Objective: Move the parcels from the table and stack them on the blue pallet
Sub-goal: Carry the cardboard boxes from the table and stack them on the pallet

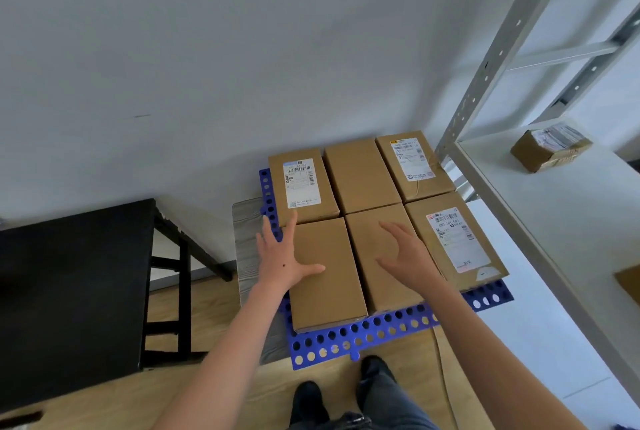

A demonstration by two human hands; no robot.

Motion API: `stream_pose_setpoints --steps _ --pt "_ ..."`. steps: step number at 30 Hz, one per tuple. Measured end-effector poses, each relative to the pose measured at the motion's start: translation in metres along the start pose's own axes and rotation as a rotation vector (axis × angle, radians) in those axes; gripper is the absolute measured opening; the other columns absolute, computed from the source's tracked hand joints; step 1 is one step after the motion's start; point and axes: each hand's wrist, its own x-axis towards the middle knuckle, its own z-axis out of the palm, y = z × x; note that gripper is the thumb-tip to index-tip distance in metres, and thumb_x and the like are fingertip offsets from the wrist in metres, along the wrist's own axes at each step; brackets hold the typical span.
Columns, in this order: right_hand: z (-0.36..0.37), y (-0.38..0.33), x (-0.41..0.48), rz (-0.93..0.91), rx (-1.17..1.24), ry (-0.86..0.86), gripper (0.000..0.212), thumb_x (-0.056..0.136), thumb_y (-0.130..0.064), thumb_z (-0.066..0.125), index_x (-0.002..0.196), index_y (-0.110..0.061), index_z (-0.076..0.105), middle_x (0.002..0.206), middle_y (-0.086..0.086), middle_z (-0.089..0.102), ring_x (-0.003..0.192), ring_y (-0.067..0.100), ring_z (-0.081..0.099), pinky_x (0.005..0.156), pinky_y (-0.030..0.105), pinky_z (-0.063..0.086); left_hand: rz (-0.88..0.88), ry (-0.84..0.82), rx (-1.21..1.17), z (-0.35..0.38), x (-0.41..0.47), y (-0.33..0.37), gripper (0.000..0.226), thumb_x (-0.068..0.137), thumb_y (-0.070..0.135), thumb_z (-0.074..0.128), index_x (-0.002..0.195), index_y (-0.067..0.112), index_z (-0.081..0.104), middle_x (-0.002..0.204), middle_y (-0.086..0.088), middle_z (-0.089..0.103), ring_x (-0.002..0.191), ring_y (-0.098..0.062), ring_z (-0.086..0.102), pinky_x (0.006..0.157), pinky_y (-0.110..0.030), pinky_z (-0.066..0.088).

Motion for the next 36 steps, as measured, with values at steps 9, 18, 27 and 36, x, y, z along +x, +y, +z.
stream_pose_setpoints --steps 9,18,27,36 --pt "-0.06 0.057 0.067 0.171 -0.335 -0.108 0.103 0.069 -0.053 0.076 0.149 -0.043 0.011 0.159 0.008 -0.008 0.145 0.036 -0.016 0.113 0.062 0.005 -0.121 -0.17 0.112 0.006 0.03 0.017 0.134 0.052 0.05 0.086 0.139 0.055 -0.015 0.145 0.001 -0.044 0.139 -0.048 -0.016 0.111 -0.059 0.011" --pt "-0.073 0.081 0.097 0.318 -0.504 -0.245 0.117 0.067 -0.075 0.063 0.149 -0.04 -0.013 0.153 0.027 -0.018 0.14 0.053 -0.003 0.113 0.061 0.017 -0.113 -0.236 0.055 0.013 0.03 0.021 0.13 0.053 0.045 0.088 0.144 0.05 -0.005 0.149 0.005 -0.037 0.144 -0.034 -0.001 0.116 -0.049 0.016" --pt "-0.055 0.086 0.099 0.293 -0.665 -0.197 0.096 0.075 -0.084 0.032 0.149 -0.041 -0.012 0.152 0.031 -0.014 0.136 0.057 0.006 0.108 0.06 0.024 -0.179 -0.199 0.081 0.024 0.028 0.032 0.123 0.056 0.058 0.08 0.144 0.051 -0.006 0.147 0.006 -0.039 0.142 -0.041 -0.005 0.114 -0.054 0.014" --pt "-0.062 0.085 0.093 0.256 -0.65 -0.197 0.096 0.074 -0.084 0.035 0.149 -0.042 -0.01 0.154 0.028 -0.012 0.137 0.055 0.008 0.109 0.058 0.025 -0.173 -0.219 0.098 0.021 0.028 0.034 0.124 0.057 0.059 0.08 0.144 0.05 -0.008 0.151 0.005 -0.034 0.141 -0.044 -0.004 0.114 -0.056 0.015"
